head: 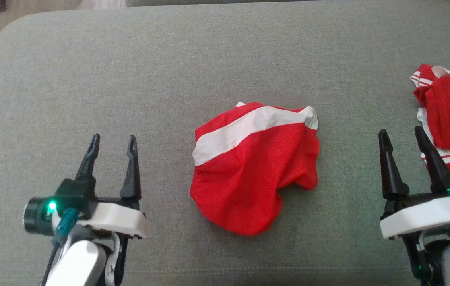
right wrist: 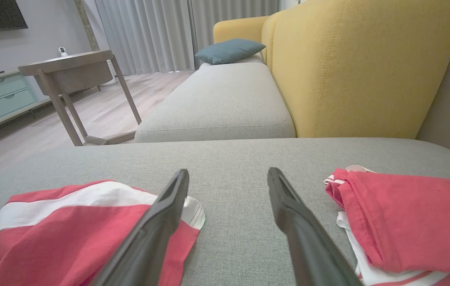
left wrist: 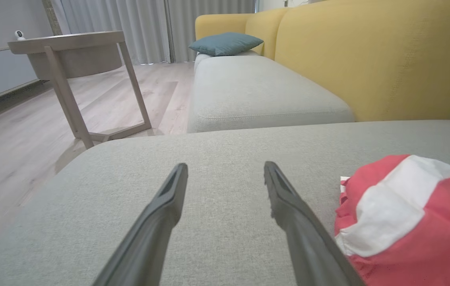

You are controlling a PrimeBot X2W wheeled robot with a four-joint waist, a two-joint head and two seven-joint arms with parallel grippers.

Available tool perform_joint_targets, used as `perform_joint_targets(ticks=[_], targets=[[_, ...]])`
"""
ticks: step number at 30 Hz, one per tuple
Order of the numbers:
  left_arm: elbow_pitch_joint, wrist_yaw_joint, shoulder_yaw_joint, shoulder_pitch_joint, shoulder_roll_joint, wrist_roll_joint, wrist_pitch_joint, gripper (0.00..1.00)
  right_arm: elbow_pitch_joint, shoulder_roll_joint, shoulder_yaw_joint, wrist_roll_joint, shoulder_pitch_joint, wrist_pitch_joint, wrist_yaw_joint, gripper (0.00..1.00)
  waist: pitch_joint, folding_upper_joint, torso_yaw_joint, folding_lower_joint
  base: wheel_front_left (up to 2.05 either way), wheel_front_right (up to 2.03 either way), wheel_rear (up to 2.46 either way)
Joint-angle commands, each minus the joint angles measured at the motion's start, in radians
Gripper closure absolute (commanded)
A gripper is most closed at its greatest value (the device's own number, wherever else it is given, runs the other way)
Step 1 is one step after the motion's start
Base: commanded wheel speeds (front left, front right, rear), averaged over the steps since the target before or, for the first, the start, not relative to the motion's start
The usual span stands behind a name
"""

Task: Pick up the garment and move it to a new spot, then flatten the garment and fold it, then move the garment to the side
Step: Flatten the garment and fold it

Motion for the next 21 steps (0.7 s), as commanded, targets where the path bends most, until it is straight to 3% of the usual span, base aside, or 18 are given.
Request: perform_joint_targets(ticks=[1, 11, 21], targets=[[-0.026, -0.015, 0.023, -0.038, 0.025, -0.001, -0.005, 0.0, -0.039, -0.013, 0.025, -0.006, -0.005, 0.003, 0.007, 0.0, 0.0, -0.0001, 0.001, 0.0, 0.0, 0.0, 0.0], [-0.039, -0.165, -0.089, -0.161, -0.01, -0.08, 0.202, 0.0, -0.035, -0.012, 0.032, -0.005, -0.013, 0.009, 0.007, 0.0, 0.017, -0.0001, -0.001, 0.0, 0.0, 0.0, 0.0], [0.007, -0.218, -0.106, -0.197, -0.039, -0.194, 0.347, 0.0, -0.018, -0.009, 0.031, 0.004, -0.02, -0.005, 0.007, 0.0, 0.037, -0.0001, -0.034, 0.0, 0.0, 0.0, 0.0]])
